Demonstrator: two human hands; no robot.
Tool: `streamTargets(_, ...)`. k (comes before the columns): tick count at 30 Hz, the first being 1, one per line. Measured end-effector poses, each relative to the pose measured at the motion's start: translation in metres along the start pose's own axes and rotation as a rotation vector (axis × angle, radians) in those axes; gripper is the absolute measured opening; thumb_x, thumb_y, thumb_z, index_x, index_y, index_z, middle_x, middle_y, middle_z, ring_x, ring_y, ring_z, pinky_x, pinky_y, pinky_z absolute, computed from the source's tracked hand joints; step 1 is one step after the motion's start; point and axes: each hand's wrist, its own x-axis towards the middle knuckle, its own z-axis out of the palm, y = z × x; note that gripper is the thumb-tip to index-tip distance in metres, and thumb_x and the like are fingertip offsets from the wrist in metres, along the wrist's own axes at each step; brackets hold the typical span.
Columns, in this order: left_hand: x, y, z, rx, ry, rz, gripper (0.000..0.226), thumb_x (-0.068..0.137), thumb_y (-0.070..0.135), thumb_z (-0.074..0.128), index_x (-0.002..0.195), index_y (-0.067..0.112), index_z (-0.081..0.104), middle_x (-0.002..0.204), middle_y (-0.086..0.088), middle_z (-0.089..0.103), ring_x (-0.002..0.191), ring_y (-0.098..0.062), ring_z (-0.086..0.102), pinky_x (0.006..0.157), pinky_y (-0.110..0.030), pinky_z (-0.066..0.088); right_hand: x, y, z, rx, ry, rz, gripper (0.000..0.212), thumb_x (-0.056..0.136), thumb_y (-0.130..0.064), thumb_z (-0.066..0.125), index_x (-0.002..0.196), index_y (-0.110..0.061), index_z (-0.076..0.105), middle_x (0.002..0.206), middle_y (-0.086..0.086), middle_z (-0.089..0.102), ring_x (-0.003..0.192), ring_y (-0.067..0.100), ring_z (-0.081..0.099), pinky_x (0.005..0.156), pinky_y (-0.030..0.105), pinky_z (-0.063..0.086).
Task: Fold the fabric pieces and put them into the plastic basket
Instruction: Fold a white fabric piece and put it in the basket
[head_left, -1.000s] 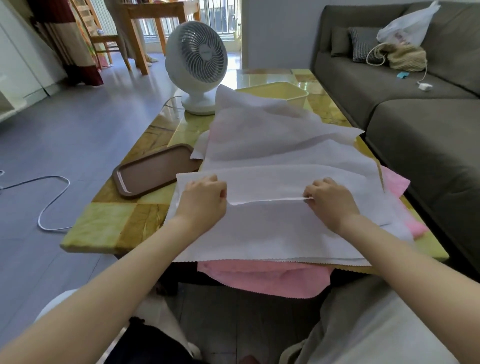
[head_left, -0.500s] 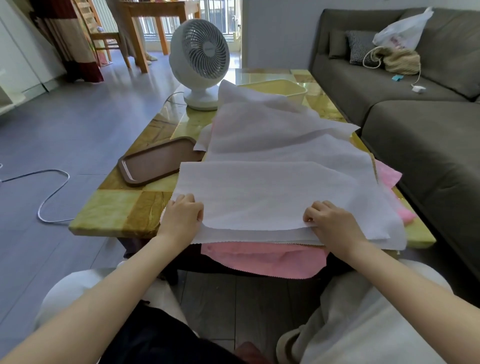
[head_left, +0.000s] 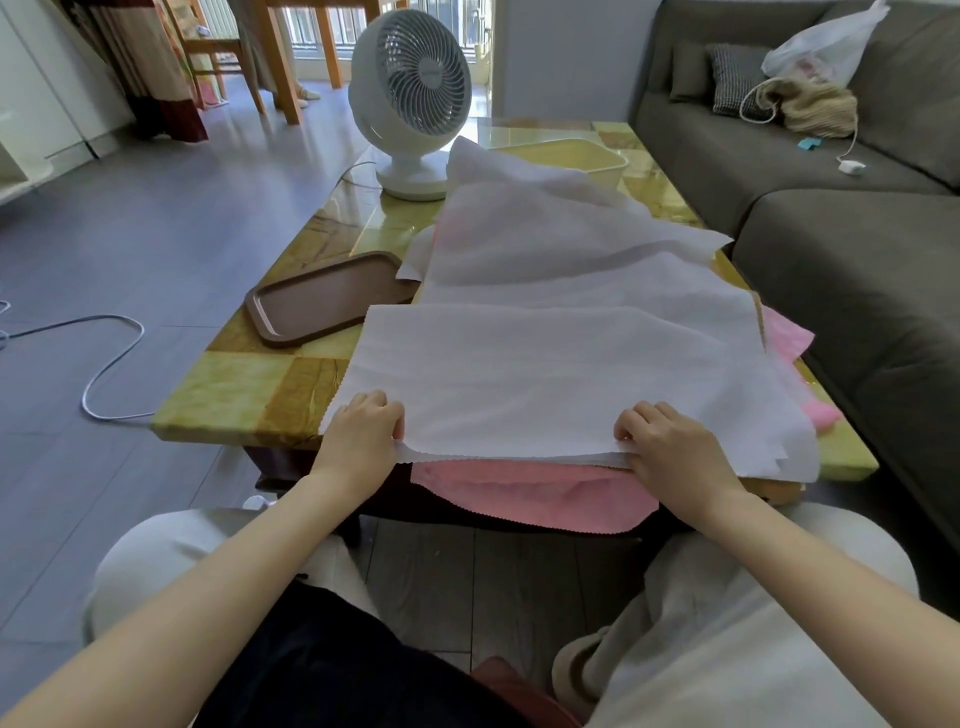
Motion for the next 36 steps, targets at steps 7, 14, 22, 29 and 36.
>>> streamTargets(7, 0.005, 0.028, 0.003, -0.111, -0.199, 0.119, 0.028, 0.081, 0.030, 0.061, 0.104, 0.018, 0.051, 0.099, 0.004, 0.041, 0.099, -0.017, 0.044, 0.083, -0.027, 0.039, -0.015, 0.012, -0.006, -0.006, 0.005, 0.077, 0.035, 0.053, -0.002, 0.082, 0.082, -0.009, 0.063, 0.074, 0.004, 0.063, 0.061, 0.025, 0.060, 0.047, 0.028, 0.048)
streamTargets(14, 0.023, 0.114, 0.029, -0.065, -0.210, 0.382, 0.033, 0.087, 0.038, 0.057, 0.115, 0.022, 0.047, 0.117, 0.000, 0.043, 0.111, -0.019, 0.041, 0.089, -0.031, 0.032, -0.027, 0.063, -0.040, -0.003, -0.034, 0.346, 0.031, 0.059, 0.009, 0.073, 0.083, -0.007, 0.063, 0.085, 0.011, 0.062, 0.077, 0.032, 0.057, 0.064, 0.036, 0.047)
streamTargets(22, 0.029, 0.134, 0.038, -0.025, -0.248, 0.403, 0.025, 0.087, 0.044, 0.053, 0.100, 0.022, 0.052, 0.106, 0.003, 0.043, 0.103, -0.018, 0.042, 0.083, -0.033, 0.033, -0.058, 0.082, -0.045, -0.039, -0.189, 0.364, 0.021, 0.069, 0.010, 0.071, 0.079, -0.009, 0.068, 0.082, 0.008, 0.061, 0.076, 0.027, 0.057, 0.060, 0.031, 0.046)
streamTargets(29, 0.051, 0.138, 0.021, -0.156, -0.323, 0.319, 0.028, 0.097, 0.040, 0.041, 0.107, 0.019, 0.056, 0.112, 0.001, 0.047, 0.089, -0.015, 0.043, 0.091, -0.037, 0.040, -0.040, 0.085, -0.051, 0.065, -0.419, 0.518, 0.034, 0.089, 0.002, 0.044, 0.112, -0.016, 0.063, 0.115, 0.000, 0.058, 0.100, 0.018, 0.057, 0.075, 0.025, 0.045)
streamTargets(36, 0.129, 0.144, 0.015, -0.166, -0.244, 0.281, 0.033, 0.097, 0.023, 0.047, 0.129, 0.015, 0.048, 0.134, -0.007, 0.042, 0.118, -0.028, 0.046, 0.098, -0.037, 0.038, 0.031, 0.120, -0.034, 0.254, -0.282, 0.633, 0.032, 0.099, -0.009, 0.035, 0.125, -0.013, 0.054, 0.129, 0.003, 0.055, 0.112, 0.024, 0.056, 0.092, 0.036, 0.047)
